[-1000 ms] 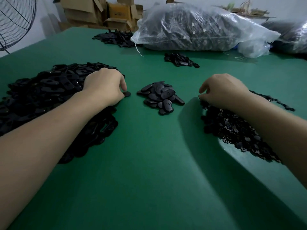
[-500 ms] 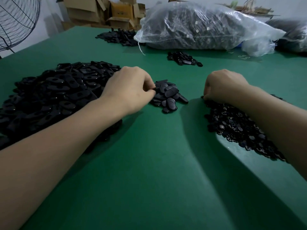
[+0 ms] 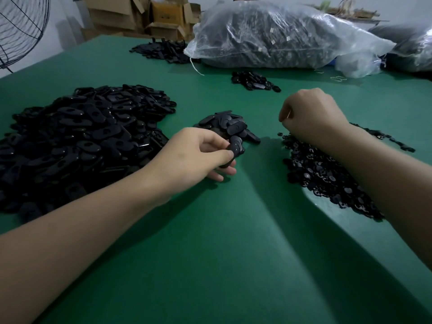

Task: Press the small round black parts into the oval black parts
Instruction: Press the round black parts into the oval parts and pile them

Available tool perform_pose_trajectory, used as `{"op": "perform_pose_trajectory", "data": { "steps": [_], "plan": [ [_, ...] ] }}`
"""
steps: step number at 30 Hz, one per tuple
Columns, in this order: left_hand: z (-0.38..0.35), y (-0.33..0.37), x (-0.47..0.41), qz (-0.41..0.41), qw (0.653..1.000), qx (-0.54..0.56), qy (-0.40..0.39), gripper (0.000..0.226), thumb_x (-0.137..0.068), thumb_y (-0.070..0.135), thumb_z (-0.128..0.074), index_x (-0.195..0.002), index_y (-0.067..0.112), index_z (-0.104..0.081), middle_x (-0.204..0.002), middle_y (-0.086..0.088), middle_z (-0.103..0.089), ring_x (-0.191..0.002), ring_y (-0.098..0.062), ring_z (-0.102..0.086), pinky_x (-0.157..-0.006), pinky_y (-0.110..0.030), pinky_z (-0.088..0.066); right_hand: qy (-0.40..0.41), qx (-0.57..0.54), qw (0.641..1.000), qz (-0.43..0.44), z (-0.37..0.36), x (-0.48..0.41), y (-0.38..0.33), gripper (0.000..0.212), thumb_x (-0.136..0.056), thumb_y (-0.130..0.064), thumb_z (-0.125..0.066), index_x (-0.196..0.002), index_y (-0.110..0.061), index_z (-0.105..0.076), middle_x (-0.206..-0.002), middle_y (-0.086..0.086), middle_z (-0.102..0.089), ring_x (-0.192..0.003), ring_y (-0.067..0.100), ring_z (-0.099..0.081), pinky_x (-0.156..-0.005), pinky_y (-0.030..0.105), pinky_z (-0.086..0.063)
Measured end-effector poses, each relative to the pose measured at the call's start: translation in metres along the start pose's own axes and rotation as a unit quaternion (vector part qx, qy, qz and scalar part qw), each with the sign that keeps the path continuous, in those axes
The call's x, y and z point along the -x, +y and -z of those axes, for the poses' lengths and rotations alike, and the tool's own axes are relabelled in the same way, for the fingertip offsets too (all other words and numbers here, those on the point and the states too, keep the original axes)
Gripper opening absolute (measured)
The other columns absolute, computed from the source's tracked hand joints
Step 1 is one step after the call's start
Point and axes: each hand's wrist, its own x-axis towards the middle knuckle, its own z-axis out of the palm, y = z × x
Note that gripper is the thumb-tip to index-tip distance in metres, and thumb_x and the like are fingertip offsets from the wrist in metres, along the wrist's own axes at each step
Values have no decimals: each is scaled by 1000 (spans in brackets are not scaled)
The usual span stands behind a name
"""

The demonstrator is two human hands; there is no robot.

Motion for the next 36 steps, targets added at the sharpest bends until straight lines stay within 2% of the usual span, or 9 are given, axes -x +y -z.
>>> {"op": "perform_pose_trajectory", "data": {
  "steps": [2,4,5,7,9,15,27,32,36],
  "plan": [
    [0,-2,6,9,999,43,-3,8,-98,7,-67,-102,0,-68,-89,-12,-79,-81,-22,-79,-69,-28,-64,10,-74,997,5,3,8,-4,18,-92,-5,-65,-98,-15,-79,-93,8,-75,-83,25,-70,-81,37,-59],
    [0,-2,11,10,998,63,8,8,-98,10,-67,-103,3,-69,-88,-9,-80,-80,-21,-79,-69,-29,-64,2,-231,973,2,6,24,-16,10,-92,-11,-72,-96,-17,-77,-82,0,-76,-76,13,-72,-73,27,-59],
    [0,-2,13,9,997,72,18,7,-98,11,-67,-103,5,-69,-88,-8,-80,-78,-21,-79,-68,-30,-64,-12,-341,940,-1,6,36,-24,8,-92,-12,-74,-96,-18,-77,-79,-1,-77,-73,9,-73,-67,20,-57],
    [-1,-1,18,-2,995,89,38,6,-99,12,-67,-102,9,-71,-87,-5,-80,-74,-20,-79,-65,-29,-64,-51,-551,833,-20,3,60,-42,12,-91,-9,-73,-98,-18,-76,-81,0,-79,-73,7,-73,-62,14,-50],
    [-2,-3,23,-19,993,104,54,7,-98,10,-67,-102,10,-73,-87,-6,-80,-72,-19,-78,-65,-26,-63,-79,-661,745,-49,-5,79,-53,17,-92,-5,-70,-102,-17,-76,-86,2,-79,-74,6,-71,-62,16,-49],
    [-2,-11,28,-57,993,90,59,23,-90,3,-74,-111,13,-73,-89,-4,-80,-77,-15,-78,-70,-19,-59,-125,-761,629,-95,-12,99,-57,32,-77,-12,-71,-109,-10,-75,-90,4,-78,-75,7,-70,-69,15,-54],
    [2,-17,26,-140,983,89,84,16,-87,17,-79,-102,22,-76,-87,0,-80,-81,-16,-79,-70,-21,-60,-181,-804,558,-99,-13,107,-58,15,-74,-16,-74,-89,-18,-79,-97,10,-79,-78,12,-76,-65,20,-58],
    [7,-19,22,-150,981,58,107,21,-93,20,-59,-94,31,-77,-91,9,-75,-87,-6,-73,-75,-28,-62,-196,-806,550,-95,-14,106,-59,14,-75,-18,-74,-88,-20,-81,-97,9,-79,-79,12,-76,-65,20,-58],
    [7,-16,19,-153,980,84,101,24,-94,14,-46,-95,20,-70,-82,12,-67,-84,-6,-67,-81,-29,-62,-199,-806,550,-88,-15,107,-60,16,-78,-16,-73,-93,-15,-77,-97,10,-79,-79,13,-76,-65,20,-58]
  ]
}}
